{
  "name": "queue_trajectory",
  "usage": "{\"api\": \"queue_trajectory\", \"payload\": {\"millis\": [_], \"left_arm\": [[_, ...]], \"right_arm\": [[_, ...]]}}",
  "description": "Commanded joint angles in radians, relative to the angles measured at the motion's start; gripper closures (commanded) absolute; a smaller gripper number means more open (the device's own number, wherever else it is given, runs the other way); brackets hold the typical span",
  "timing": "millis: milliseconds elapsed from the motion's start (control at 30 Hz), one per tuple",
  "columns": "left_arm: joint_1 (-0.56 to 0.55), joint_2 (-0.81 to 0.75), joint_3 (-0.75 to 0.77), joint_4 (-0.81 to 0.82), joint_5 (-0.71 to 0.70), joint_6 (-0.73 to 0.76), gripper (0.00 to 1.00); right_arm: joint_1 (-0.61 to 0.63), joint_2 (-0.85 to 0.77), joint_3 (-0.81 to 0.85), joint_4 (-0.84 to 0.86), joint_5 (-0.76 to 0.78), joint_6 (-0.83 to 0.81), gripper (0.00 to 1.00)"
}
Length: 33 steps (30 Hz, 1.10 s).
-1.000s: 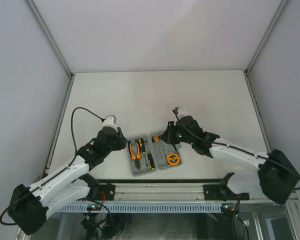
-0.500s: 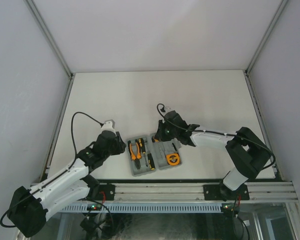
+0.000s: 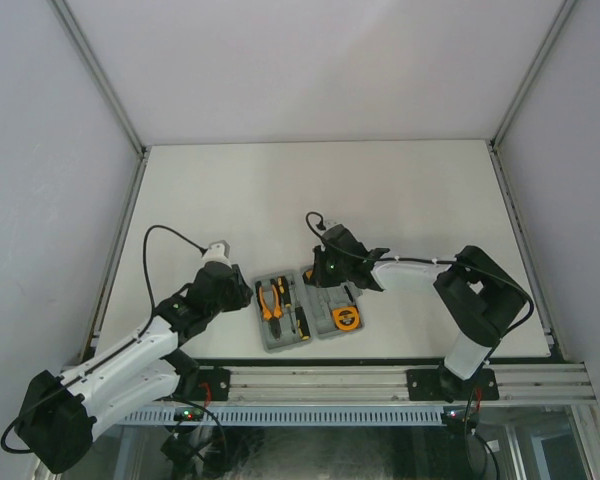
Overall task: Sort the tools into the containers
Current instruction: Place the engineering item in the storage box.
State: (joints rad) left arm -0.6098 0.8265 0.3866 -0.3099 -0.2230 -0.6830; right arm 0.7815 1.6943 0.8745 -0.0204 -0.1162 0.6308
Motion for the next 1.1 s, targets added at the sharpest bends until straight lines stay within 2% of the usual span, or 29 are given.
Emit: {"api": "queue_trajectory", "payload": {"millis": [0,67,167,367,500,667,767,933,1067], "left_arm": [[0.007,-0.003,0.004,0.008,0.010,-0.022,0.61],[0.007,-0.004,0.007,0.006,0.015,-0.024,0.60],[0.008,-0.017,0.006,0.002,0.025,-0.034,0.49],[0.010,-0.069,-0.009,-0.004,0.057,-0.051,0.41],[0.010,-0.078,-0.025,-0.005,0.080,-0.058,0.41],[0.010,-0.087,-0.048,0.007,0.093,-0.059,0.41],[0.010,-0.094,-0.062,0.028,0.101,-0.062,0.41],[0.015,-0.065,-0.063,0.067,0.131,-0.061,0.41],[0.020,-0.039,-0.058,0.085,0.145,-0.067,0.41]], "right_arm": [[-0.003,0.005,0.036,-0.023,0.039,-0.021,1.00],[-0.002,0.003,0.038,-0.028,0.043,-0.026,1.00],[0.002,-0.033,0.042,-0.024,0.039,-0.044,0.99],[0.021,-0.182,0.038,-0.038,0.060,-0.129,0.86],[0.011,-0.288,0.000,-0.077,0.122,-0.134,0.76],[-0.045,-0.456,-0.136,-0.110,0.195,-0.109,0.64],[-0.097,-0.580,-0.234,-0.132,0.240,-0.079,0.50],[-0.197,-0.731,-0.344,-0.204,0.227,-0.068,0.45],[-0.302,-0.728,-0.375,-0.221,0.093,-0.094,0.44]]}}
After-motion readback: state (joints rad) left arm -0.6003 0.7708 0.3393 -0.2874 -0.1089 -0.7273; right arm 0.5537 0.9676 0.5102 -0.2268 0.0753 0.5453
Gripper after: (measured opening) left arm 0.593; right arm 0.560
